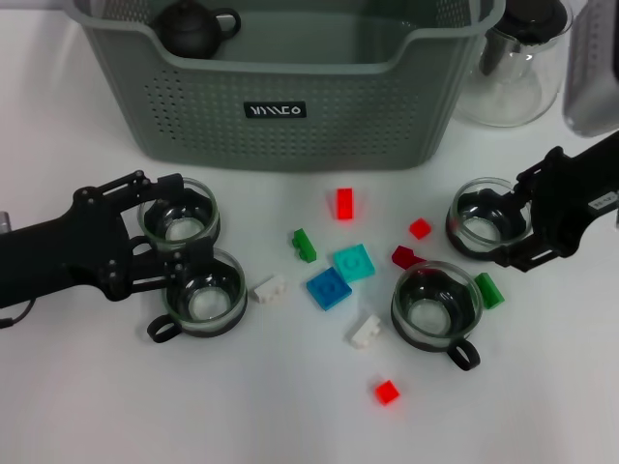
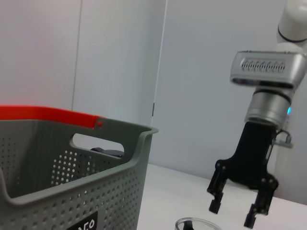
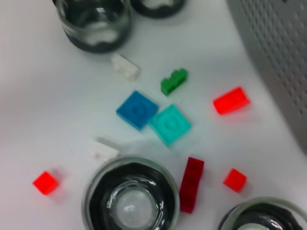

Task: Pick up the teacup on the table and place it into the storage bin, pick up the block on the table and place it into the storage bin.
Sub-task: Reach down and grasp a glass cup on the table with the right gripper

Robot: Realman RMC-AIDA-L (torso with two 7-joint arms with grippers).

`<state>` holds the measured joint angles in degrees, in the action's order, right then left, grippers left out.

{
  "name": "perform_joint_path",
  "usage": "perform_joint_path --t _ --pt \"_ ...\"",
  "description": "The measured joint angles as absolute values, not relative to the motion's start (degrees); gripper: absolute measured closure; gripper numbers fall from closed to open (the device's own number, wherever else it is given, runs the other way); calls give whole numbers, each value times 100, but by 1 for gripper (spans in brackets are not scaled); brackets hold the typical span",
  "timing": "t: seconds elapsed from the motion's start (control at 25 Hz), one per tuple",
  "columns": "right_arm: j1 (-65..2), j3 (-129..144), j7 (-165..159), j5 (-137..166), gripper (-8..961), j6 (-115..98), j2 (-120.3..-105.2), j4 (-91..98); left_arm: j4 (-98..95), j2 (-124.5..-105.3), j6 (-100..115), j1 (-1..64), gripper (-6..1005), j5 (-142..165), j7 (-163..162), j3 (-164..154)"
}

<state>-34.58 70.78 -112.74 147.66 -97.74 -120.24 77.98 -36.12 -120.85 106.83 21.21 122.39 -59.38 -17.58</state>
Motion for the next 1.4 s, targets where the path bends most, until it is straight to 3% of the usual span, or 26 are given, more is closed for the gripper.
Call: perform_joint_path --t 0.84,1.08,1.28,1.4 --pt "-3515 7855 -11907 14863 270 -8156 -12041 6571 -3542 -12094 10586 2104 140 12252 -5942 -1772" --pt "-3549 7859 -11938 14847 456 -8266 -12037 6547 -3535 -12104 10587 2087 140 12252 -5937 -1767" --pt "-3551 7815 -11943 14844 699 -8364 -12032 6543 -3533 -12111 10586 2080 140 12252 -5932 -1766" --pt "-3551 7710 -11939 14804 773 -8466 -12029 6545 -3533 -12112 10572 2069 140 12252 -5931 -1767"
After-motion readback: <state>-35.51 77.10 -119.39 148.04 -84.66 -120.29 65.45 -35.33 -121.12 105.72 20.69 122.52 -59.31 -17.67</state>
